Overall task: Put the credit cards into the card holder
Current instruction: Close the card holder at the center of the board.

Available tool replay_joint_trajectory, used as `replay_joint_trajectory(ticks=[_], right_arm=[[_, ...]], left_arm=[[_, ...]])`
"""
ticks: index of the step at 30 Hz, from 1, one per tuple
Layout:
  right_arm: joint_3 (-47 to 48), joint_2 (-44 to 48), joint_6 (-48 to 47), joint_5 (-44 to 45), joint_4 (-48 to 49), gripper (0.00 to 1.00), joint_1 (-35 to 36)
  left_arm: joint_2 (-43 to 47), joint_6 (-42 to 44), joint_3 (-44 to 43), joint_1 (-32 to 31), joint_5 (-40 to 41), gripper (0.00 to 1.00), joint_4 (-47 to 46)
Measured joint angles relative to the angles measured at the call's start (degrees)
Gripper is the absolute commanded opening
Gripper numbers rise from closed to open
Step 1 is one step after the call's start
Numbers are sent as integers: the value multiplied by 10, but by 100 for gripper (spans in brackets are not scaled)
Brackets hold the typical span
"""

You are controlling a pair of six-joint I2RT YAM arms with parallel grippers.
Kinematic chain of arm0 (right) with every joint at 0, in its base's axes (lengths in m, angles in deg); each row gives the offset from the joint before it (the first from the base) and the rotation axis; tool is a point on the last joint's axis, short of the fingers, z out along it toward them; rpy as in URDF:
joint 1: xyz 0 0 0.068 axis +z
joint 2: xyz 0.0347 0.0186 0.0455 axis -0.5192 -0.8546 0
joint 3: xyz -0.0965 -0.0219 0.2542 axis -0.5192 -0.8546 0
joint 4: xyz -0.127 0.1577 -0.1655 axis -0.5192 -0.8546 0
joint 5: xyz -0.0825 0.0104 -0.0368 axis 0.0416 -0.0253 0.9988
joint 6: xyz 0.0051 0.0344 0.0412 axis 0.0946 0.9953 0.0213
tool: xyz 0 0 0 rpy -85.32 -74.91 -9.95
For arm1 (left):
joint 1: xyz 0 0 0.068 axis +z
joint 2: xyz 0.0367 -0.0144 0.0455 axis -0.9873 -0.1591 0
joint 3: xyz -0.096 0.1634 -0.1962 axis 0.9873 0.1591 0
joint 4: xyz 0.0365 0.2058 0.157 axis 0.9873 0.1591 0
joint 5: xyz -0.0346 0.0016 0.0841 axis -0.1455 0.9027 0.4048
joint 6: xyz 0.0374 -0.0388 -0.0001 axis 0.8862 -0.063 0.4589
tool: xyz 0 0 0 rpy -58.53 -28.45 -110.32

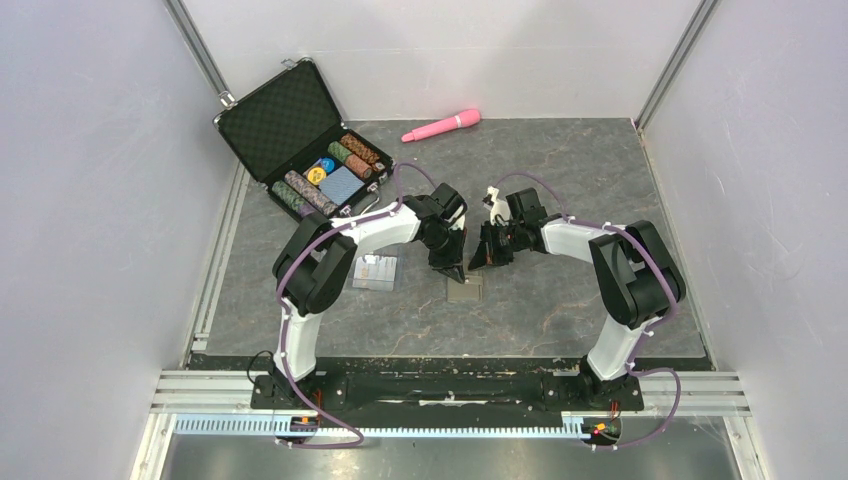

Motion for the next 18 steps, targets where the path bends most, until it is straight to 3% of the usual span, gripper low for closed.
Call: replay_joint_trajectory(ticks=[18], right_arm=[[-2,3,-8,-10,4,0,0]], left_arm=[[-1,0,-1,5,0,2,-9]])
